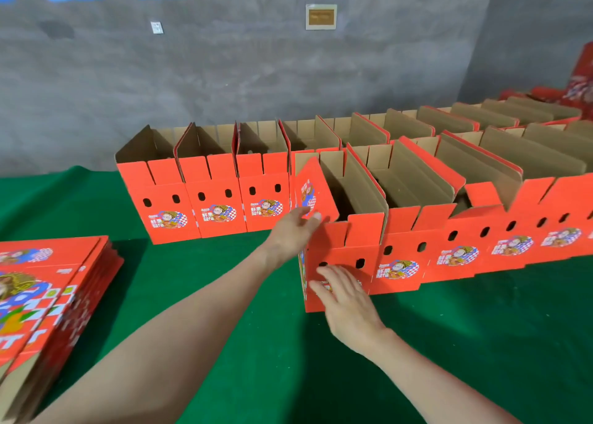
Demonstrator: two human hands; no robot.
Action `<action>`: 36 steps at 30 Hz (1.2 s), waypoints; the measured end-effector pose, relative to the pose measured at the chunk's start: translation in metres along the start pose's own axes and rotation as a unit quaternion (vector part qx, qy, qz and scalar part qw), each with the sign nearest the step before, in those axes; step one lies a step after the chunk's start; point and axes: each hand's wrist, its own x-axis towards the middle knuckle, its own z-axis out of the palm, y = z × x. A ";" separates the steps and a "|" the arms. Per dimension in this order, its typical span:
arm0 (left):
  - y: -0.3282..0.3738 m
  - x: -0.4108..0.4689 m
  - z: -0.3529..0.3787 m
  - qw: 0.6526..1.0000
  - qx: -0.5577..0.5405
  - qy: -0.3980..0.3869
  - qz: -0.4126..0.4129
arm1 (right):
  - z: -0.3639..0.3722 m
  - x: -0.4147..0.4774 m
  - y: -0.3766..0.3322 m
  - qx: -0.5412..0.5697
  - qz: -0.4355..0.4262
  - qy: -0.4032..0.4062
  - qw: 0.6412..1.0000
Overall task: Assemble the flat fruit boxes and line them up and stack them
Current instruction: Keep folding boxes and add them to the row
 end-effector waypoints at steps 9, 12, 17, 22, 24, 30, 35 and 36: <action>-0.051 -0.027 -0.087 0.989 0.010 0.140 -0.035 | 0.005 0.104 -0.022 -0.361 -0.050 -0.321 0.874; -0.085 -0.050 -0.135 0.979 0.060 0.186 -0.063 | 0.013 0.109 -0.018 -0.326 -0.011 -0.324 0.888; -0.153 -0.108 -0.204 0.957 0.126 0.238 -0.107 | 0.012 0.115 -0.024 -0.261 0.039 -0.325 0.908; -0.212 -0.175 -0.248 0.912 0.229 0.281 -0.193 | 0.004 0.132 -0.040 -0.156 0.120 -0.341 0.919; -0.231 -0.199 -0.265 0.900 0.247 0.283 -0.221 | 0.002 0.136 -0.047 -0.093 0.157 -0.325 0.928; -0.273 -0.233 -0.319 0.871 0.271 0.320 -0.258 | -0.002 0.139 -0.056 -0.040 0.193 -0.309 0.930; -0.305 -0.235 -0.347 0.850 0.369 0.216 -0.307 | -0.004 0.151 -0.097 0.004 0.177 -0.299 0.938; -0.313 -0.234 -0.347 0.848 0.383 0.181 -0.318 | -0.003 0.154 -0.112 0.022 0.166 -0.296 0.940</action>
